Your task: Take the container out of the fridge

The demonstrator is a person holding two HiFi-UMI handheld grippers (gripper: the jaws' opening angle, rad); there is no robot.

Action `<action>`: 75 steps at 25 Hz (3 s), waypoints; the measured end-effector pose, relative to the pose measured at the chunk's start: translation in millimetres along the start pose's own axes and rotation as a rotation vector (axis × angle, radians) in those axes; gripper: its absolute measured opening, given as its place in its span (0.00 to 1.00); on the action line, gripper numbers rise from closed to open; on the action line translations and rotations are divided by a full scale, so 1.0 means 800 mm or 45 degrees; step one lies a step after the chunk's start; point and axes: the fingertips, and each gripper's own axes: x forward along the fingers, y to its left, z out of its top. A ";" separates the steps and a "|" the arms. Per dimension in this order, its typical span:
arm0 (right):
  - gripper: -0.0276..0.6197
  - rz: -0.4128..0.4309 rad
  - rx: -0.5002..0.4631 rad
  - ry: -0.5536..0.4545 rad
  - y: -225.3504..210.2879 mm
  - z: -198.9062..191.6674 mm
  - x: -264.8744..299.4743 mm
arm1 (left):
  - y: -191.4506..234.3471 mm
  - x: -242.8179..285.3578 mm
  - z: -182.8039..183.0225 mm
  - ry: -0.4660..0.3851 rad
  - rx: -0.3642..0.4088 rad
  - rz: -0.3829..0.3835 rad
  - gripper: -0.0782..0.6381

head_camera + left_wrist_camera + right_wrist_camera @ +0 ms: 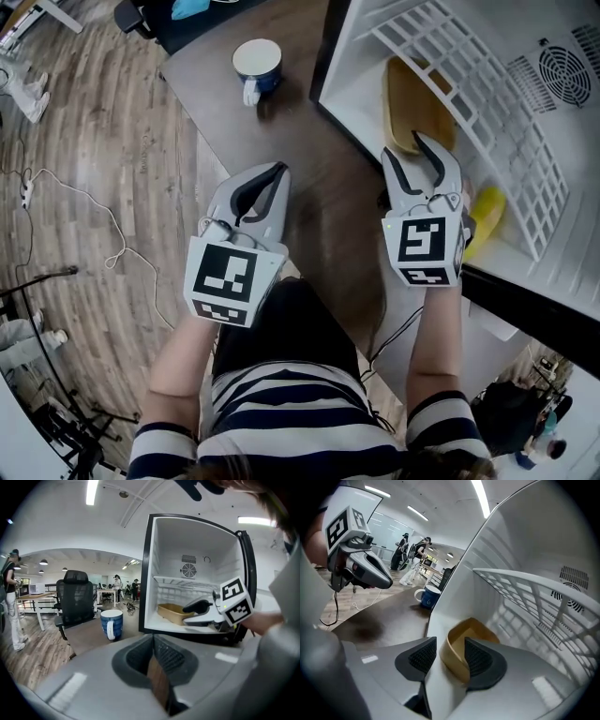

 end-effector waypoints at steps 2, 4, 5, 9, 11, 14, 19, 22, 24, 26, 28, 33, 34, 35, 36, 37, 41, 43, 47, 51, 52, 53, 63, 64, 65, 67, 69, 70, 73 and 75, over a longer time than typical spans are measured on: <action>0.32 0.017 -0.006 0.009 0.001 -0.002 0.002 | 0.002 -0.001 -0.001 0.003 -0.001 0.008 0.11; 0.29 0.018 -0.033 0.015 0.001 -0.002 0.002 | 0.004 -0.002 -0.002 0.005 -0.003 0.016 0.11; 0.28 0.018 -0.050 0.017 0.001 -0.002 0.003 | 0.004 -0.002 -0.003 0.006 -0.003 0.018 0.11; 0.22 0.037 -0.107 0.028 0.003 -0.001 0.003 | 0.005 -0.003 -0.003 0.010 0.001 0.029 0.11; 0.20 0.047 -0.160 0.039 0.004 -0.001 0.003 | 0.006 -0.004 -0.003 0.009 0.001 0.035 0.11; 0.18 0.070 -0.209 0.048 0.010 -0.001 0.003 | 0.007 -0.007 0.000 0.001 0.005 0.041 0.11; 0.13 0.096 -0.230 0.064 0.017 0.002 0.001 | 0.012 -0.016 0.002 -0.008 0.009 0.048 0.11; 0.11 0.102 -0.227 0.073 0.021 0.002 0.000 | 0.013 -0.022 0.002 -0.012 0.013 0.048 0.11; 0.10 0.105 -0.217 0.078 0.024 0.003 -0.003 | 0.014 -0.027 0.002 -0.015 0.014 0.045 0.11; 0.08 0.097 -0.212 0.078 0.028 0.006 -0.007 | 0.016 -0.033 0.003 -0.023 0.015 0.042 0.11; 0.08 0.082 -0.216 0.082 0.031 0.009 -0.012 | 0.018 -0.040 0.004 -0.030 0.016 0.039 0.11; 0.08 0.070 -0.208 0.108 0.043 0.014 -0.030 | 0.022 -0.061 0.003 -0.043 0.015 0.030 0.11; 0.08 0.071 -0.205 0.111 0.047 0.015 -0.033 | 0.023 -0.066 0.003 -0.045 0.015 0.029 0.11; 0.08 0.072 -0.202 0.112 0.051 0.017 -0.037 | 0.024 -0.070 0.003 -0.047 0.015 0.029 0.11; 0.08 0.074 -0.199 0.113 0.056 0.018 -0.040 | 0.026 -0.075 0.002 -0.049 0.015 0.029 0.11; 0.08 0.077 -0.197 0.115 0.061 0.020 -0.044 | 0.027 -0.080 0.001 -0.051 0.015 0.030 0.11; 0.08 0.086 -0.188 0.116 0.081 0.029 -0.061 | 0.035 -0.103 -0.002 -0.063 0.010 0.041 0.11; 0.08 0.088 -0.176 0.112 0.090 0.034 -0.071 | 0.039 -0.115 -0.003 -0.073 0.006 0.052 0.11; 0.08 0.107 -0.160 0.111 0.113 0.041 -0.096 | 0.040 -0.141 -0.006 -0.085 -0.004 0.065 0.11; 0.08 0.124 -0.148 0.108 0.135 0.050 -0.118 | 0.043 -0.163 -0.009 -0.096 -0.003 0.065 0.11; 0.08 0.127 -0.145 0.107 0.141 0.052 -0.123 | 0.044 -0.169 -0.010 -0.097 -0.006 0.067 0.11; 0.08 0.130 -0.142 0.107 0.146 0.054 -0.128 | 0.045 -0.174 -0.012 -0.098 -0.010 0.068 0.11; 0.08 0.151 -0.100 0.111 0.192 0.066 -0.173 | 0.043 -0.224 -0.024 -0.105 -0.006 0.066 0.11; 0.08 0.151 -0.091 0.110 0.197 0.067 -0.177 | 0.043 -0.230 -0.025 -0.107 -0.004 0.067 0.11; 0.08 0.153 -0.080 0.109 0.202 0.069 -0.181 | 0.044 -0.236 -0.026 -0.108 -0.002 0.068 0.11; 0.08 0.163 -0.057 0.108 0.214 0.072 -0.188 | 0.047 -0.246 -0.029 -0.112 -0.005 0.073 0.11; 0.07 0.173 -0.035 0.104 0.225 0.076 -0.195 | 0.050 -0.255 -0.032 -0.116 -0.016 0.079 0.11; 0.08 0.176 -0.026 0.102 0.229 0.079 -0.199 | 0.052 -0.259 -0.034 -0.117 -0.022 0.082 0.11; 0.07 0.180 -0.011 0.105 0.240 0.084 -0.209 | 0.055 -0.269 -0.039 -0.112 -0.034 0.083 0.11; 0.07 0.182 -0.008 0.111 0.246 0.087 -0.213 | 0.058 -0.274 -0.042 -0.110 -0.036 0.081 0.11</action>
